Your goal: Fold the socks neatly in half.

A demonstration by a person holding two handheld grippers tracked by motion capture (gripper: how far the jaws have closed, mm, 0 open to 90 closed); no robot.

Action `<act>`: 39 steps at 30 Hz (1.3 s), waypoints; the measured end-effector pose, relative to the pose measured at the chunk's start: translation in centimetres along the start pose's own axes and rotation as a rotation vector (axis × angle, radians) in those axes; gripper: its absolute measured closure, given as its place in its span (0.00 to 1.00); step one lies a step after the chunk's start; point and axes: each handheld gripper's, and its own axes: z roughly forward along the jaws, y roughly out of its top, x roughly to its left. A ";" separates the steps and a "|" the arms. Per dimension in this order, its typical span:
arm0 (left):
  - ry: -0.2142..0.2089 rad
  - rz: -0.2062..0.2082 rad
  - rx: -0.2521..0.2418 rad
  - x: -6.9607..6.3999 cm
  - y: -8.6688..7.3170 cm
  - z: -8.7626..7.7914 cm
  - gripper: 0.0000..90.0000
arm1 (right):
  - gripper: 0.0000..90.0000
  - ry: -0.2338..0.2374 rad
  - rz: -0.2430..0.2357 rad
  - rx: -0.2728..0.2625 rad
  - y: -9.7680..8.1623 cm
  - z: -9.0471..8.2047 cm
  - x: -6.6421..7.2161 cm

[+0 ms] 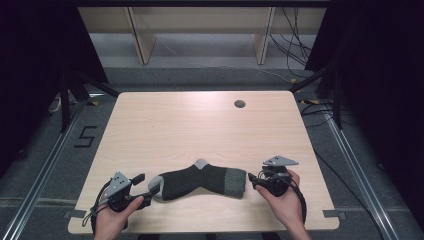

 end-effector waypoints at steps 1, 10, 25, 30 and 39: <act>0.010 -0.008 0.008 0.0 0.0 -0.2 0.30 | 0.44 0.005 -0.015 -0.012 0.1 0.0 -0.1; 0.019 -0.036 0.036 0.6 0.2 0.2 0.31 | 0.44 0.051 0.005 0.025 0.6 0.8 0.4; 0.013 -0.108 0.115 0.9 1.6 2.4 0.45 | 0.50 0.068 -0.001 0.065 1.6 1.8 1.5; 0.019 -0.139 0.127 1.5 1.1 2.6 0.45 | 0.50 0.068 -0.003 0.086 1.8 2.3 1.5; 0.011 -0.156 0.182 1.7 0.6 2.7 0.44 | 0.51 0.107 -0.002 0.094 1.5 3.1 1.8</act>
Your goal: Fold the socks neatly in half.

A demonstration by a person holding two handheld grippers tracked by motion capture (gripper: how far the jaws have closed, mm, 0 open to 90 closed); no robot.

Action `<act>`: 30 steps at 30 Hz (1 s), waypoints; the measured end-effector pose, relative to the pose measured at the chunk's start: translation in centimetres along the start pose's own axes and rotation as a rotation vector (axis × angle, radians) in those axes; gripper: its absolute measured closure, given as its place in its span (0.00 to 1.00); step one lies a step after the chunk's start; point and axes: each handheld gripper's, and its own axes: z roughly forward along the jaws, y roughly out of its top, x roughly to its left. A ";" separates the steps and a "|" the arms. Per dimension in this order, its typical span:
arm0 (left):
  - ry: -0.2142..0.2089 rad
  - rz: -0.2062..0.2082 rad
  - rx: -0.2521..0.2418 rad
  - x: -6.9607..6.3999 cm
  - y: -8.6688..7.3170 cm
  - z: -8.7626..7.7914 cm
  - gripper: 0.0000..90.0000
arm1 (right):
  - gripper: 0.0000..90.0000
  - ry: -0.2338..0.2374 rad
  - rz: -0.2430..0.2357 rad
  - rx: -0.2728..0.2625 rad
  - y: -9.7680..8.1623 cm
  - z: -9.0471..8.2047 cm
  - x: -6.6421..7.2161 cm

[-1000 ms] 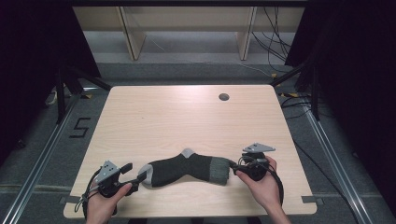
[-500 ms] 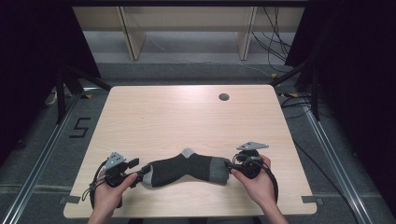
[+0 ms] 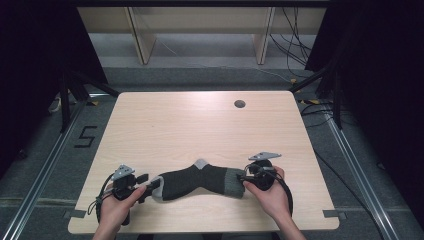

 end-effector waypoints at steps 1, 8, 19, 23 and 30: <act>-0.008 -0.006 0.004 0.0 0.0 0.1 0.44 | 0.51 -0.020 -0.008 -0.002 0.0 0.0 0.1; 0.002 -0.039 0.033 0.4 -0.3 0.5 0.43 | 0.51 -0.004 -0.008 0.011 -0.1 0.4 0.2; -0.040 -0.074 0.061 0.3 -0.9 0.9 0.54 | 0.51 -0.061 -0.031 0.022 -0.2 0.5 0.1; -0.068 -0.108 0.068 0.7 -1.1 0.9 0.60 | 0.51 -0.032 -0.019 0.032 -0.2 0.6 0.2; -0.088 -0.111 0.055 0.7 -1.2 0.9 0.73 | 0.50 -0.030 0.012 0.018 -0.4 0.8 0.4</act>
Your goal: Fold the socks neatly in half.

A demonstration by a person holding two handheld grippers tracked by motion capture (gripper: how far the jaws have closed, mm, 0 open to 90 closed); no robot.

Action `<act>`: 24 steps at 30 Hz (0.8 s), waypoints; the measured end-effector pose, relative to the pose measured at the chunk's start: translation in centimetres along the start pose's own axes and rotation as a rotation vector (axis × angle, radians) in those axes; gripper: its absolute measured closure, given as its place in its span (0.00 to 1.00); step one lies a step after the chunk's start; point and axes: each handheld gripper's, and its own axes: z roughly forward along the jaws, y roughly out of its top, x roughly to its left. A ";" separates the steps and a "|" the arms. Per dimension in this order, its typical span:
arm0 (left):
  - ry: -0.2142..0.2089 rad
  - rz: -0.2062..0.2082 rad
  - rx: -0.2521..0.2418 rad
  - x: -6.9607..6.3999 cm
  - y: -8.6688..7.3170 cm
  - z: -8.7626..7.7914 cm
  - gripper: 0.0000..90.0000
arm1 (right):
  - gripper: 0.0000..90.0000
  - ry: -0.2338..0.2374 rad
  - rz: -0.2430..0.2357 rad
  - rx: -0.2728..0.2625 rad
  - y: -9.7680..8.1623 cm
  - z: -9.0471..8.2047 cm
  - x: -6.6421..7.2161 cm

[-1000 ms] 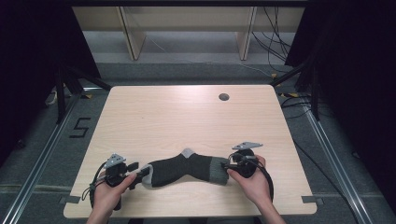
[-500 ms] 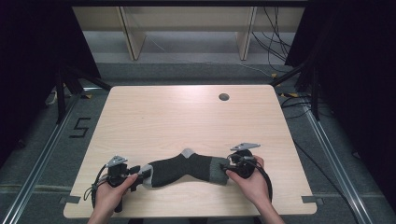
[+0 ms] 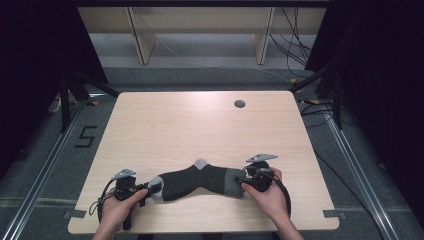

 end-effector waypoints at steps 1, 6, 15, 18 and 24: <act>-0.010 0.002 0.004 0.1 0.0 0.0 0.74 | 0.50 -0.003 -0.004 0.028 0.1 -0.2 -0.1; -0.025 -0.006 0.007 0.1 0.0 -0.1 0.79 | 0.50 -0.001 -0.003 0.021 0.0 -0.1 -0.1; -0.087 -0.039 -0.040 0.4 0.0 -0.4 0.83 | 0.50 0.013 0.030 0.023 -0.2 0.1 -0.2; -0.092 -0.050 -0.070 -0.1 0.5 -1.0 0.84 | 0.50 0.029 0.034 0.043 -0.1 0.0 -0.2; -0.129 -0.067 -0.117 -0.8 1.9 -2.0 0.84 | 0.49 0.023 0.040 0.034 -0.1 0.2 -0.2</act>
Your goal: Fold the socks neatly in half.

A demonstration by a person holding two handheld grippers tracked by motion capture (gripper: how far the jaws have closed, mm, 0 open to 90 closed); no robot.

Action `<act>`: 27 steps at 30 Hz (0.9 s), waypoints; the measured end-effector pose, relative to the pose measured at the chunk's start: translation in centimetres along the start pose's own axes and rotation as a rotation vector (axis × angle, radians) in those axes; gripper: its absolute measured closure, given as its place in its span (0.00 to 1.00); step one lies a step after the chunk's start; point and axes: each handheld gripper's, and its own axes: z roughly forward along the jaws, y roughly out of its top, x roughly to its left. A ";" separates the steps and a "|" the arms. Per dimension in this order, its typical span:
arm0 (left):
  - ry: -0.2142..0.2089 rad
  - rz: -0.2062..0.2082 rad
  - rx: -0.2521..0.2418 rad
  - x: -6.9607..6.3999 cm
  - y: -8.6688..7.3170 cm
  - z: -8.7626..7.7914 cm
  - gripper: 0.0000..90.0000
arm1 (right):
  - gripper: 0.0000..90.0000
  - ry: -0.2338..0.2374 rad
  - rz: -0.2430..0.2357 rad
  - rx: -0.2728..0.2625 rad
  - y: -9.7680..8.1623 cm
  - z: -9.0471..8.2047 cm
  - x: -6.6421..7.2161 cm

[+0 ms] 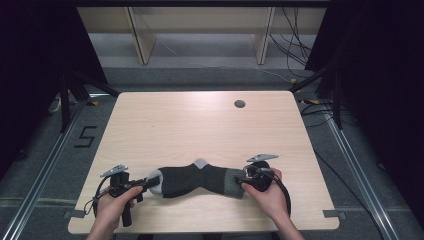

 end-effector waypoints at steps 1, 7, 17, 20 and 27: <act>0.005 0.011 0.019 -0.2 0.3 -0.3 0.84 | 0.49 0.000 0.001 0.000 0.0 0.0 0.0; -0.029 0.011 -0.031 -1.5 1.2 -0.4 0.84 | 0.49 0.009 0.000 0.011 0.1 0.1 -0.1; -0.059 0.031 -0.069 -3.0 2.4 -0.6 0.84 | 0.53 0.019 -0.027 -0.012 0.3 0.7 0.0; -0.069 0.031 -0.078 -3.3 2.6 -0.6 0.84 | 0.55 0.034 -0.004 0.007 0.4 0.6 0.4; -0.078 0.041 -0.094 -3.9 3.1 -0.6 0.84 | 0.58 0.023 -0.020 0.013 0.5 0.7 0.7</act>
